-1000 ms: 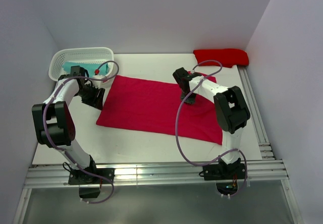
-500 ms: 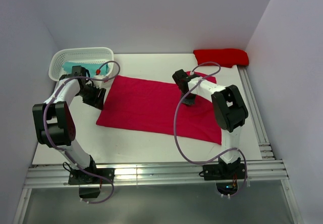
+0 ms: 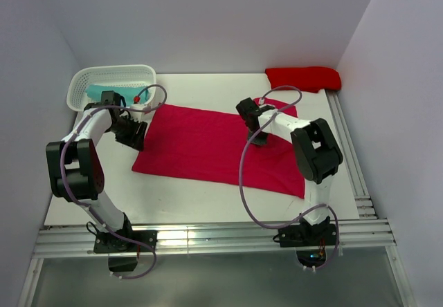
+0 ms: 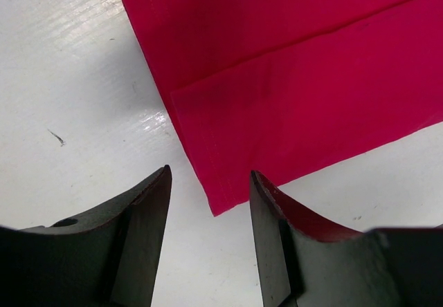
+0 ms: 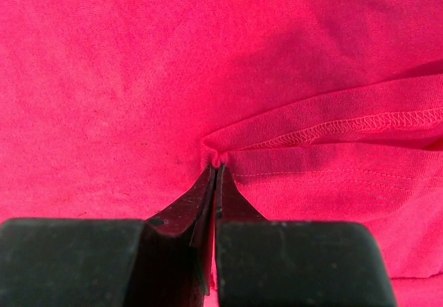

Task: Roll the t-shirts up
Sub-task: Fold the tshirt

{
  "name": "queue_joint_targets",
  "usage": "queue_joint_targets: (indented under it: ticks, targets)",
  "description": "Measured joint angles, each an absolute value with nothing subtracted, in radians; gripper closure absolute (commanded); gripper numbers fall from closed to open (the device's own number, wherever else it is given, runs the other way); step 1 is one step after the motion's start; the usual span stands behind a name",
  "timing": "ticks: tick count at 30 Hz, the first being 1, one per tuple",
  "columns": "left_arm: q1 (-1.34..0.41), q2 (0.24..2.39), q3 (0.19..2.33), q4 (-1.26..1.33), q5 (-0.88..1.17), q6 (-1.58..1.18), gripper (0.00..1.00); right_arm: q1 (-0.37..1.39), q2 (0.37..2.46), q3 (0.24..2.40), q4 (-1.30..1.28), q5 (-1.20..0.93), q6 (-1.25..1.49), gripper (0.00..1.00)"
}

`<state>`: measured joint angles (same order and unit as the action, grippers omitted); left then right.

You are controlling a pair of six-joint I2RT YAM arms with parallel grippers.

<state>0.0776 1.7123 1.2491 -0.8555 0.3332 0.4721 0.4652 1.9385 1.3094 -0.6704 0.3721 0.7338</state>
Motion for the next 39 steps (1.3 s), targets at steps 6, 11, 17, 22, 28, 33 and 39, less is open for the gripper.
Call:
queue_joint_targets:
  ticks: [6, 11, 17, 22, 28, 33, 39]
  targets:
    - [0.074, 1.712, 1.246, -0.850, 0.332, 0.466, 0.46, 0.477, 1.914, 1.273, -0.635, 0.396, 0.734, 0.99]
    - [0.070, 1.712, 1.243, -0.848, 0.331, 0.459, 0.46, 0.480, 1.875, 1.229, -0.617, 0.407, 0.735, 0.99]
    - [0.066, 1.712, 1.237, -0.842, 0.331, 0.457, 0.46, 0.482, 1.855, 1.200, -0.590, 0.412, 0.738, 0.98]
    - [0.064, 1.712, 1.233, -0.839, 0.331, 0.455, 0.46, 0.482, 1.847, 1.176, -0.559, 0.411, 0.738, 0.98]
    - [0.064, 1.712, 1.230, -0.835, 0.324, 0.455, 0.46, 0.485, 1.829, 1.155, -0.517, 0.409, 0.735, 0.98]
    - [0.064, 1.712, 1.230, -0.834, 0.324, 0.454, 0.46, 0.487, 1.816, 1.151, -0.490, 0.402, 0.731, 0.98]
    - [0.062, 1.713, 1.230, -0.834, 0.323, 0.454, 0.46, 0.487, 1.816, 1.151, -0.468, 0.398, 0.723, 0.99]
